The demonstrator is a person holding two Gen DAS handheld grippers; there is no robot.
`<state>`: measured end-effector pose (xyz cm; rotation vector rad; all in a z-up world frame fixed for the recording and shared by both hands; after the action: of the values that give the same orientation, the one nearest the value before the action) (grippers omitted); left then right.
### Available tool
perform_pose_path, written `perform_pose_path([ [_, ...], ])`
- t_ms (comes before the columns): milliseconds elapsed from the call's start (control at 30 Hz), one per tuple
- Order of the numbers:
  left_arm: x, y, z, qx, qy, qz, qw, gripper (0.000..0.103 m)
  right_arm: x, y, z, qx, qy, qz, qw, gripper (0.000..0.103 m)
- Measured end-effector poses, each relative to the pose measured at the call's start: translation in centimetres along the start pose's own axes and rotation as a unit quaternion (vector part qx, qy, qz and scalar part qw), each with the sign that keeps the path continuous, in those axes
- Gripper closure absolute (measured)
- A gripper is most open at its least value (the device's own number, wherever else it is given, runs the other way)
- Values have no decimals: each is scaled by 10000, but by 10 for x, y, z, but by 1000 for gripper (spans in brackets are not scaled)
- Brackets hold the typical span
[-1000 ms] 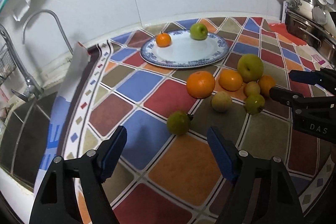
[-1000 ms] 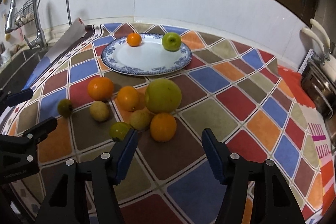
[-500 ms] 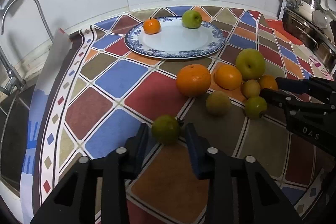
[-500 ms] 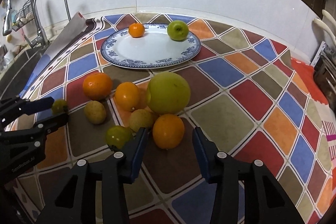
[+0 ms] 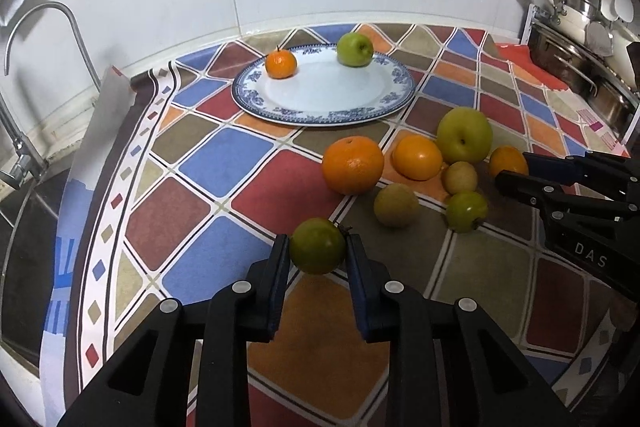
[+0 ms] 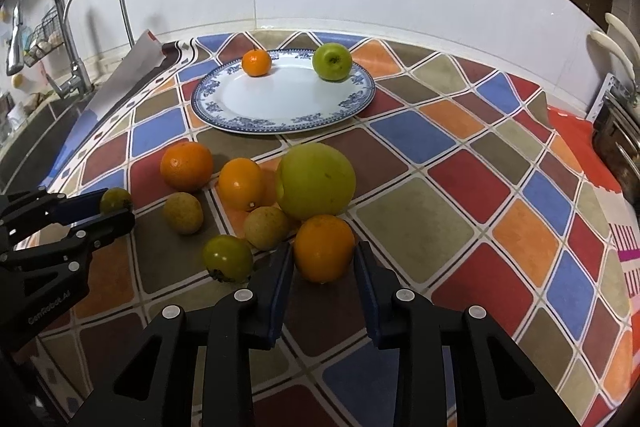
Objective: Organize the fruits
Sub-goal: 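Grasp a small green citrus with the left tool while the right tool grasps an orange, then lower both fruits onto the plate and open both tools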
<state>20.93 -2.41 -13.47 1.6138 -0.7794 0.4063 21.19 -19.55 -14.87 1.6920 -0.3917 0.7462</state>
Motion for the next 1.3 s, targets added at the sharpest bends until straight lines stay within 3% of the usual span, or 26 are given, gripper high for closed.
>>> perform_pose_path([
  [333,14,36,-4,-42,63,394,9992,74,11,36,-13,63,135,364,9992,71],
  [733,59,62,-13,-53,129,1051,9944,75,57,72,-26,315,405,1116,9924,71],
  [967,86,60,-18,-62,164,1288,9915,75,88,70,-30,453,657,1313,9881,71],
  [1300,121,34,-19,-77,126,1282,9916,75,125,47,-27,607,917,1258,9859,71],
])
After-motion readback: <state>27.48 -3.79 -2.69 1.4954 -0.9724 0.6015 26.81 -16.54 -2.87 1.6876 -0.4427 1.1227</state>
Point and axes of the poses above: each gripper's, at about its wrist camera, not at the fingertips, and y roughly against the way its jaws point, z to its right, x to its top, the point moved 4 cm from there along -y, roughly the way its jaws point, and after that the axes turned 12 degrees about x, right-handed, at the moved point
